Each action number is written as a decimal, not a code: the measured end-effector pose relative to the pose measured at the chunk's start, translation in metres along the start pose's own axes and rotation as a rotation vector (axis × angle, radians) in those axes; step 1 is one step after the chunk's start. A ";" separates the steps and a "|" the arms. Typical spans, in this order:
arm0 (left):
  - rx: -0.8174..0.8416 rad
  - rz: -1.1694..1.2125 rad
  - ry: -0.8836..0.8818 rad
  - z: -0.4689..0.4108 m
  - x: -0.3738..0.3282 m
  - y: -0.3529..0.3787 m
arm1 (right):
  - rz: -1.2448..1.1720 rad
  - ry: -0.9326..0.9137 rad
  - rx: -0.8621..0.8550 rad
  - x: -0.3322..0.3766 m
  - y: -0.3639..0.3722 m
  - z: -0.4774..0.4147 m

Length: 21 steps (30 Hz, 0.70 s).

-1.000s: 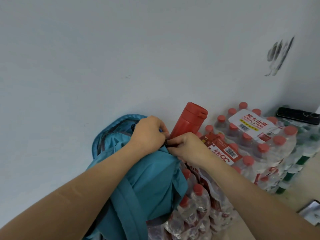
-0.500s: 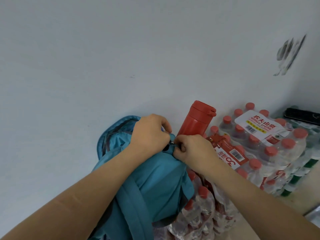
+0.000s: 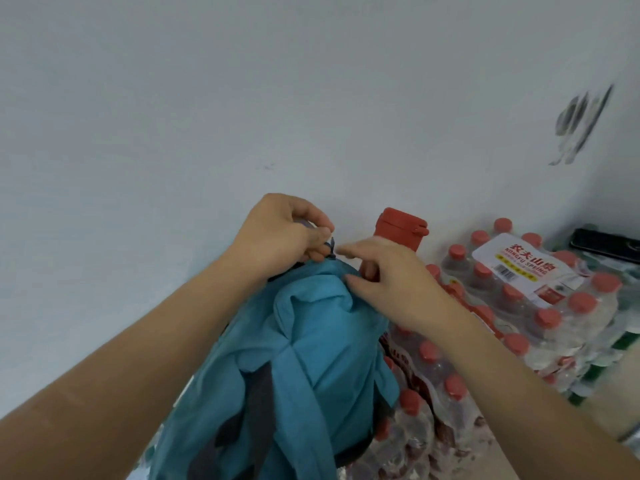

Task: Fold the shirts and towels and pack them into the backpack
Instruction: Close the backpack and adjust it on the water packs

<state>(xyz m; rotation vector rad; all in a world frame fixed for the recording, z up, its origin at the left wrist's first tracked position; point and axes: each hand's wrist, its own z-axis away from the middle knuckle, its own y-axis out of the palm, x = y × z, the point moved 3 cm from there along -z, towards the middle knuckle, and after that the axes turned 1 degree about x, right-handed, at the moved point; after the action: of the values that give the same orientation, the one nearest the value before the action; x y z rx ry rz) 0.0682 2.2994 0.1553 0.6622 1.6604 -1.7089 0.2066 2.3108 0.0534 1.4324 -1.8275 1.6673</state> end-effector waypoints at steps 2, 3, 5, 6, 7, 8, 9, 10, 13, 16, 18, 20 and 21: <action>0.021 0.001 0.017 -0.001 0.000 0.003 | -0.021 -0.037 0.035 0.009 0.004 -0.008; 0.025 -0.024 0.028 -0.001 0.000 0.004 | -0.014 -0.039 0.032 0.010 0.006 -0.011; 0.022 -0.224 0.084 0.000 0.001 0.004 | -0.042 -0.005 -0.004 0.006 0.006 -0.014; 0.018 -0.400 0.126 0.000 0.001 0.004 | -0.085 0.025 -0.015 0.003 0.004 -0.015; 0.014 -0.578 0.165 0.001 0.000 0.004 | -0.131 0.049 -0.018 0.001 0.002 -0.017; 0.019 -0.725 0.208 0.003 0.000 0.006 | -0.167 0.062 -0.007 0.001 0.000 -0.018; 0.031 -0.832 0.259 0.004 0.000 0.009 | -0.182 0.064 0.011 0.002 -0.002 -0.019; 0.037 -0.921 0.319 0.004 0.000 0.013 | -0.174 0.066 0.027 0.004 -0.003 -0.021; 0.048 -1.172 0.520 0.005 0.000 0.024 | -0.124 0.062 0.038 0.006 -0.006 -0.026; 0.045 -1.308 0.675 0.008 -0.001 0.025 | -0.182 0.078 0.122 0.007 -0.010 -0.026; 0.029 -1.296 0.734 0.009 -0.003 0.020 | -0.175 0.085 0.150 0.007 -0.013 -0.023; -0.007 -1.227 0.703 0.010 -0.004 0.005 | -0.072 0.083 0.105 0.002 -0.017 -0.022; -0.038 -1.180 0.662 0.009 -0.004 -0.006 | -0.010 0.090 0.077 -0.001 -0.019 -0.022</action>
<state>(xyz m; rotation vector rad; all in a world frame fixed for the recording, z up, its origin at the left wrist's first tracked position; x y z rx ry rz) 0.0668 2.2903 0.1627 0.1753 2.9024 -2.3372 0.2137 2.3332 0.0702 1.3697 -1.7233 1.7850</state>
